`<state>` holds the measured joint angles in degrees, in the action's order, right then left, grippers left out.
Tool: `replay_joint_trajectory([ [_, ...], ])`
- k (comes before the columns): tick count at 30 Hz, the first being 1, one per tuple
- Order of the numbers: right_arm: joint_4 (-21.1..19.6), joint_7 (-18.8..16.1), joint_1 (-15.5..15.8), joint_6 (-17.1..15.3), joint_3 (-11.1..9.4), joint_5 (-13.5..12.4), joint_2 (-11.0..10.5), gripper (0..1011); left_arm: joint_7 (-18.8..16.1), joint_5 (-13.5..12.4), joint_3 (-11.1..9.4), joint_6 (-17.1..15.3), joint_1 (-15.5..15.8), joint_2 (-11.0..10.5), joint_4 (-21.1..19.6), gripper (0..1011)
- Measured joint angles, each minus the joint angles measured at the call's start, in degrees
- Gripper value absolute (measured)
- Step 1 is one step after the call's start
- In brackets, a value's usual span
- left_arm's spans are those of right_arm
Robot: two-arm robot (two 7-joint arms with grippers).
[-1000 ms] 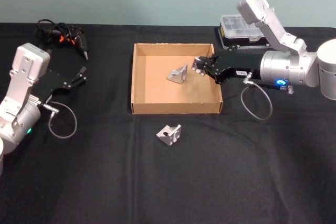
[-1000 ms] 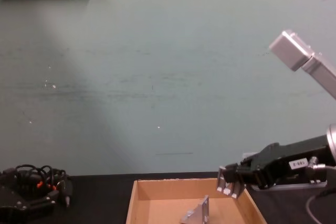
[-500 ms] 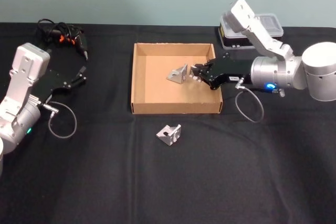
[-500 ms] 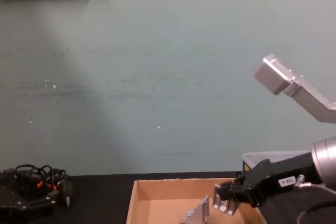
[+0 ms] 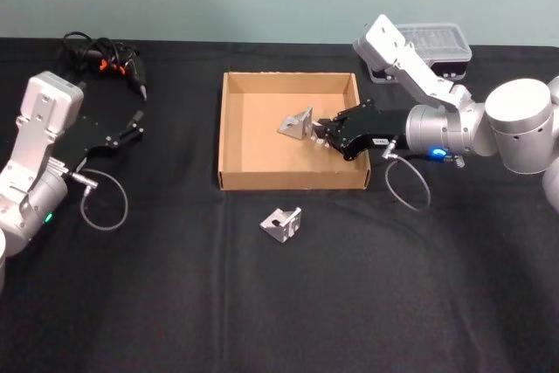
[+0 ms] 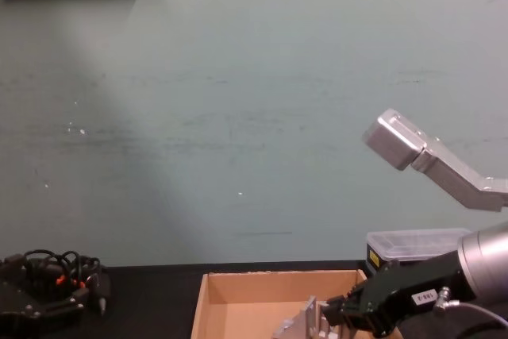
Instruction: Use one hand to pick up the angle iron from the table and place it into the box.
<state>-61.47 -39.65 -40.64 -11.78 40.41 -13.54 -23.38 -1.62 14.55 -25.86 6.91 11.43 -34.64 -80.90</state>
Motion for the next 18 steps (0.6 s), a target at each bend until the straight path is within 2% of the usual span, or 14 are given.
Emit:
replay_joint_trajectory([
  [10, 2.0, -0.2, -0.3, 0.6, -0.2, 1.9, 1.2, 57, 0.0, 0.0, 0.0, 0.0, 0.0, 0.0, 0.0, 1011],
  [18, 2.1, -0.3, -0.3, 0.6, -0.2, 2.0, 1.2, 57, 0.0, 0.0, 0.0, 0.0, 0.0, 0.0, 0.0, 1011],
])
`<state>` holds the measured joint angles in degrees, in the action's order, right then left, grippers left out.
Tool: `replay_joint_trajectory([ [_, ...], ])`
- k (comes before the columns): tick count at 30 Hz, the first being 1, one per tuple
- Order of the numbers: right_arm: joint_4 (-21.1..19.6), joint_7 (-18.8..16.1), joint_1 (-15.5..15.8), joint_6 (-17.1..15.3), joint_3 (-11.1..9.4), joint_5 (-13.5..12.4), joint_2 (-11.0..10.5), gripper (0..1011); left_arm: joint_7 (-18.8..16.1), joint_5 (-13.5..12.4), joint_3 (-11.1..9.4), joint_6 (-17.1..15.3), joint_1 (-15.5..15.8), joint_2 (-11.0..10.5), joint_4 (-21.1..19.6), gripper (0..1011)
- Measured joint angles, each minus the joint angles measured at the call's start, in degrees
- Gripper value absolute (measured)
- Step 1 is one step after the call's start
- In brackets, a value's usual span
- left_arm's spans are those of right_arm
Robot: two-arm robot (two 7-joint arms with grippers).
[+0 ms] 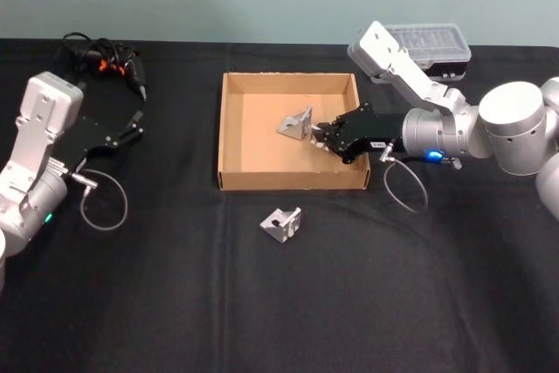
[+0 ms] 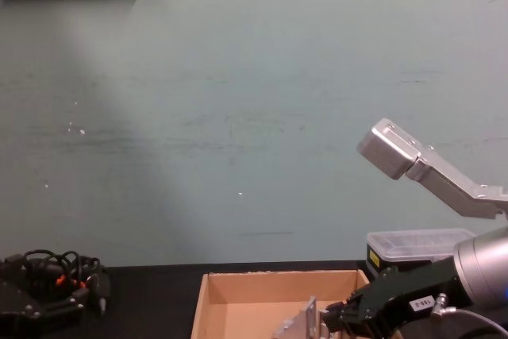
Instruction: Use one hand to pick up the angle iron from the table and place it into the box.
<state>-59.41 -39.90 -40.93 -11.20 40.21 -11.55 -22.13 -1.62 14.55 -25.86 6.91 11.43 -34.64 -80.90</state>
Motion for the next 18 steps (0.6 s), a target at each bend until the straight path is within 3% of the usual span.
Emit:
replay_joint_trajectory([
  [9, -0.2, 0.0, 0.0, 0.0, 0.0, -0.1, -0.1, 57, 0.0, 0.0, 0.0, 0.0, 0.0, 0.0, 0.0, 1011],
  [18, -0.2, 0.0, 0.0, 0.0, 0.0, -0.1, -0.1, 280, 0.0, 0.0, 0.0, 0.0, 0.0, 0.0, 0.0, 1011],
])
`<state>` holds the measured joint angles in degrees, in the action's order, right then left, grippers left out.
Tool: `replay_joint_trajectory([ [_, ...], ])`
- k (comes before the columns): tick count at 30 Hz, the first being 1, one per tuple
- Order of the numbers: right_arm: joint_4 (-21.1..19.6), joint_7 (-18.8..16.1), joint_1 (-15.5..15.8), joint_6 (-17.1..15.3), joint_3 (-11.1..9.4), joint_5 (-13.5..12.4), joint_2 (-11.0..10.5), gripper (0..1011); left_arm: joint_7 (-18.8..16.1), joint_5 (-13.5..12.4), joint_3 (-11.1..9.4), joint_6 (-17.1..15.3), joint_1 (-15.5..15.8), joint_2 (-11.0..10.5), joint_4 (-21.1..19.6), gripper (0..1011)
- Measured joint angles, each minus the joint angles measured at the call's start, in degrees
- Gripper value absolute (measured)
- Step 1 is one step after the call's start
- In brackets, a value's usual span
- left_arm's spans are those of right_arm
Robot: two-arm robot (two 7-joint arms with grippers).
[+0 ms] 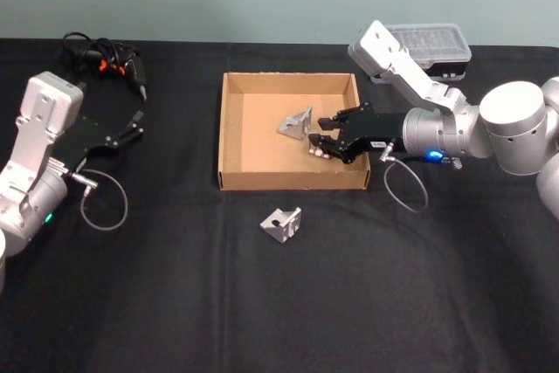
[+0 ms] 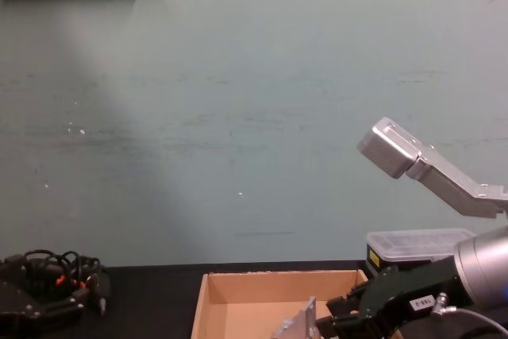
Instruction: Use one hand to pick up the angle iron from the table and place it into the box.
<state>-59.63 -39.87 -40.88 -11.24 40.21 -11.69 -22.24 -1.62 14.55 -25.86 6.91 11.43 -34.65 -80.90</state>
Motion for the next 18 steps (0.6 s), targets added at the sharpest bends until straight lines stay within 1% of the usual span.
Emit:
replay_joint_trajectory([
  [1, 0.0, 0.0, 0.0, 0.0, 0.0, 0.0, 0.0, 336, 0.0, 0.0, 0.0, 0.0, 0.0, 0.0, 0.0, 1011],
  [4, 0.0, 0.0, 0.0, 0.0, 0.0, 0.0, 0.0, 443, 0.0, 0.0, 0.0, 0.0, 0.0, 0.0, 0.0, 1011],
  [7, 0.0, 0.0, 0.0, 0.0, 0.0, 0.0, 0.0, 503, 0.0, 0.0, 0.0, 0.0, 0.0, 0.0, 0.0, 1011],
  [8, 0.0, 0.0, 0.0, 0.0, 0.0, 0.0, 0.0, 567, 0.0, 0.0, 0.0, 0.0, 0.0, 0.0, 0.0, 1011],
  [10, -0.1, 0.0, 0.0, 0.0, 0.0, -0.1, 0.0, 607, 0.0, 0.0, 0.0, 0.0, 0.0, 0.0, 0.0, 1011],
  [11, -0.1, 0.0, 0.0, 0.0, 0.0, -0.1, 0.0, 646, 0.0, 0.0, 0.0, 0.0, 0.0, 0.0, 0.0, 1011],
  [12, -0.1, 0.0, 0.0, 0.0, 0.0, -0.1, 0.0, 646, 0.0, 0.0, 0.0, 0.0, 0.0, 0.0, 0.0, 1011],
  [13, -0.1, 0.0, 0.0, 0.0, 0.0, -0.1, 0.0, 708, 0.0, 0.0, 0.0, 0.0, 0.0, 0.0, 0.0, 1011],
  [14, -0.1, 0.0, 0.0, 0.0, 0.0, -0.1, 0.0, 748, 0.0, 0.0, 0.0, 0.0, 0.0, 0.0, 0.0, 1011],
  [15, -0.1, 0.0, 0.0, 0.0, 0.0, -0.1, 0.0, 764, 0.0, 0.0, 0.0, 0.0, 0.0, 0.0, 0.0, 1011],
  [16, -0.1, 0.0, 0.0, 0.0, 0.0, -0.1, 0.0, 816, 0.0, 0.0, 0.0, 0.0, 0.0, 0.0, 0.0, 1011],
  [18, -0.1, 0.0, 0.0, 0.0, 0.0, -0.1, 0.0, 859, 0.0, 0.0, 0.0, 0.0, 0.0, 0.0, 0.0, 1011],
])
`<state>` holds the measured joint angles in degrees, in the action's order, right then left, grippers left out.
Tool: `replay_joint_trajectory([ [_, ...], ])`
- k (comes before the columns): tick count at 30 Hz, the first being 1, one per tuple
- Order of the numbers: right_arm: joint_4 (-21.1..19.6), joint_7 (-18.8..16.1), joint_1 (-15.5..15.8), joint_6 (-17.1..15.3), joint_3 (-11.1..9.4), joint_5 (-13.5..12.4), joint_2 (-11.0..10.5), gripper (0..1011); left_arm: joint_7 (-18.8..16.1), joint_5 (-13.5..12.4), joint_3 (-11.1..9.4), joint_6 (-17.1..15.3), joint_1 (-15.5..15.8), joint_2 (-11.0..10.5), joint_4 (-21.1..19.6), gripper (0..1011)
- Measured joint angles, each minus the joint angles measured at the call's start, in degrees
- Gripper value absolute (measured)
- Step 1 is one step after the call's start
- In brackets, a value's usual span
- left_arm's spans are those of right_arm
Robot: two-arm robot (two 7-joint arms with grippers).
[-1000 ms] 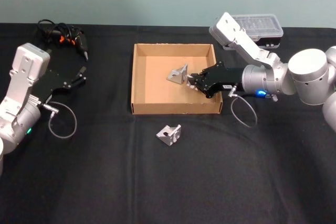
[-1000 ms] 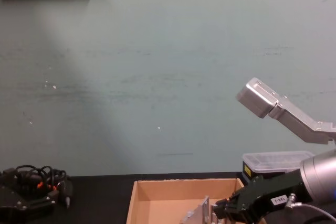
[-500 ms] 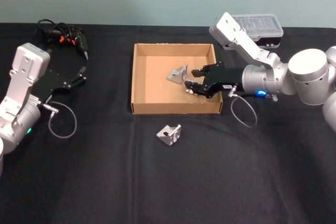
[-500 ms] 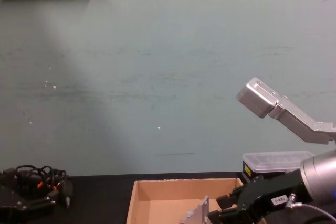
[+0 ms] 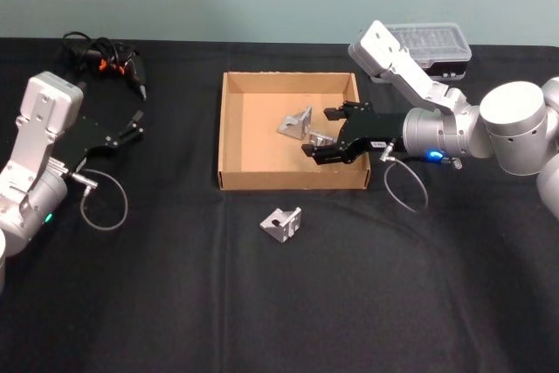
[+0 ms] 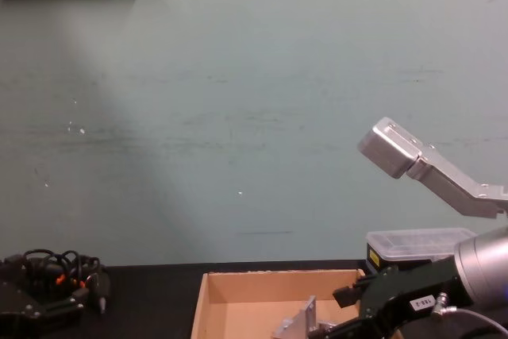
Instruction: Use one hand to pick up the angle iron from the table and place it into the box.
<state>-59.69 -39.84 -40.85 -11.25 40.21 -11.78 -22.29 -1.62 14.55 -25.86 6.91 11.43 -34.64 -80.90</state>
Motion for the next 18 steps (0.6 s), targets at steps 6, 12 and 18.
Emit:
replay_joint_trajectory([
  [6, 0.0, 0.0, 0.0, 0.0, 0.0, 0.0, 0.0, 1003, 0.0, 0.0, 0.0, 0.0, 0.0, 0.0, 0.0, 1011],
  [12, 0.0, 0.0, 0.0, 0.0, 0.0, 0.0, 0.0, 1002, 0.0, 0.0, 0.0, 0.0, 0.0, 0.0, 0.0, 1011],
  [18, -0.6, 0.0, 0.4, 0.4, -0.5, 0.0, -0.2, 1002, 0.0, 0.0, 0.0, 0.0, 0.0, 0.0, 0.0, 1011],
])
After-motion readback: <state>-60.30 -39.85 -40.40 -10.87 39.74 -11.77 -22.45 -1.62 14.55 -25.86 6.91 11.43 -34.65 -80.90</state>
